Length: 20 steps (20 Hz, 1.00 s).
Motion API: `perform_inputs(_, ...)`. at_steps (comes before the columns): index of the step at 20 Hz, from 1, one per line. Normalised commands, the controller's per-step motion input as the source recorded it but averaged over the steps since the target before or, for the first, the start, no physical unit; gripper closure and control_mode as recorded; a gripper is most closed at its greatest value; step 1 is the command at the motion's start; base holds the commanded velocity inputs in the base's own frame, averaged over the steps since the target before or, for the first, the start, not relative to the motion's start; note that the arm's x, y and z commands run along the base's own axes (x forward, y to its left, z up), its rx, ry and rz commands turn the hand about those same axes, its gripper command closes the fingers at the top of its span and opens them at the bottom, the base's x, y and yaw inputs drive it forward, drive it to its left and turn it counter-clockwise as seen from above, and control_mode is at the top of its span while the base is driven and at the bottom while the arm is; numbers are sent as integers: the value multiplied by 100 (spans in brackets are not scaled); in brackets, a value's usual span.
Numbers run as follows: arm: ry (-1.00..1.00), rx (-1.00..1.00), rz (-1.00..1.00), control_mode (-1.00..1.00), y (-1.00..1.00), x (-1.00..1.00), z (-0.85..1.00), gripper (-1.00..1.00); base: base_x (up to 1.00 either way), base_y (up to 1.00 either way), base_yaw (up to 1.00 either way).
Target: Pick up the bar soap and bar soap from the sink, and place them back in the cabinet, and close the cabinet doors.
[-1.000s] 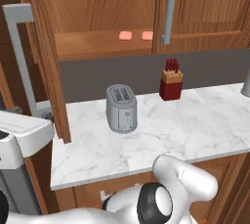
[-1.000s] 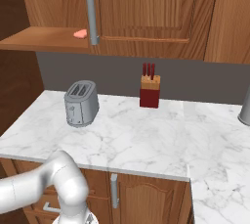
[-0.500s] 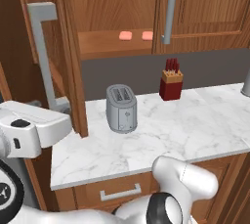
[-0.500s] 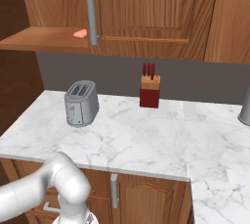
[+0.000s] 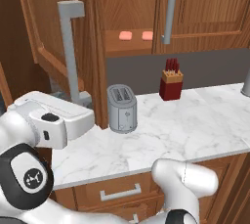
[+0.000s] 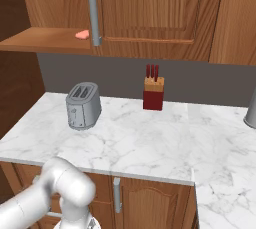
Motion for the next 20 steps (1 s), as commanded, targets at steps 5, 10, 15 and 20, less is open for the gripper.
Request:
perform_inputs(5,-8,0,0,-100,-37,61,-19,-100,0,0,0)
perform_inputs(10,-6,0,0,-100,-29,65,-20,-100,0,0,0)
perform_inputs(15,-5,0,0,-100,-24,61,-22,-100,0,0,0)
perform_inputs(20,-3,0,0,-100,-22,55,-17,-100,0,0,0)
